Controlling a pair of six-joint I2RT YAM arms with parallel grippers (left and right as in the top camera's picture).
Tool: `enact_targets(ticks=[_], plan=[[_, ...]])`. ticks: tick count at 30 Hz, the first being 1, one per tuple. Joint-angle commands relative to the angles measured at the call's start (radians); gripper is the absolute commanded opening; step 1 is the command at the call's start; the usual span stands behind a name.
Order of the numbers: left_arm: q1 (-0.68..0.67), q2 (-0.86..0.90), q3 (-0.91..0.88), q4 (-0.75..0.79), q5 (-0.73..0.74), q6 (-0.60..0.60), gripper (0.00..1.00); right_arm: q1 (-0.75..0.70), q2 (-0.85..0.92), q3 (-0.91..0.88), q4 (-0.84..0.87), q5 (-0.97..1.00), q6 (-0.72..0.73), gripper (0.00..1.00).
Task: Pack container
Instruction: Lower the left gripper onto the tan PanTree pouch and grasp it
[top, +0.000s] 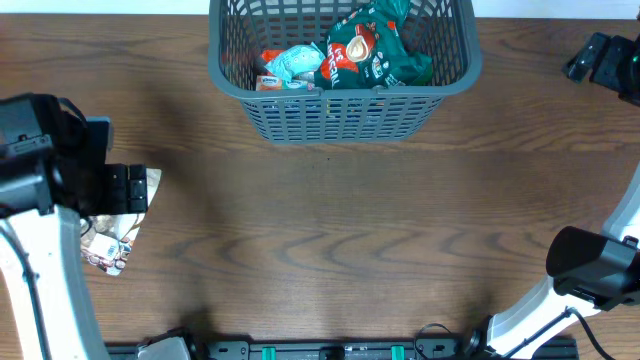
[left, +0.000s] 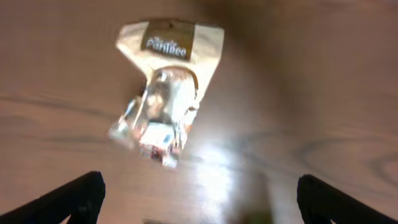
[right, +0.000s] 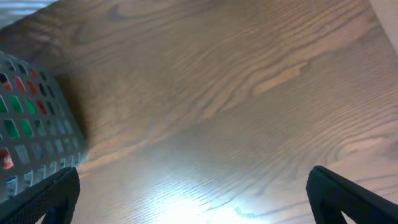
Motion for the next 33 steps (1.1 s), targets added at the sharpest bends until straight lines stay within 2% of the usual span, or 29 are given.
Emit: enact_targets(ticks=[1,9,15,23,33], plan=[[0.076,0.034,-0.112,0.074,0.046,0.093,0.99,-0.004,0.011,-0.003,0.009,-0.001,-0.010,0.99],[0.167,0.175,-0.225,0.271,0.043,0.194,0.98,-0.004,0.011,-0.003,0.050,-0.001,-0.010,0.99],[0.175,0.309,-0.225,0.322,0.043,0.273,0.99,-0.004,0.011,-0.003,0.075,-0.002,-0.005,0.99],[0.176,0.487,-0.225,0.435,0.042,0.287,0.99,-0.004,0.011,-0.003,0.092,-0.001,-0.003,0.99],[0.184,0.602,-0.225,0.495,0.043,0.290,0.99,-0.004,0.011,-0.003,0.093,-0.001,-0.002,0.99]])
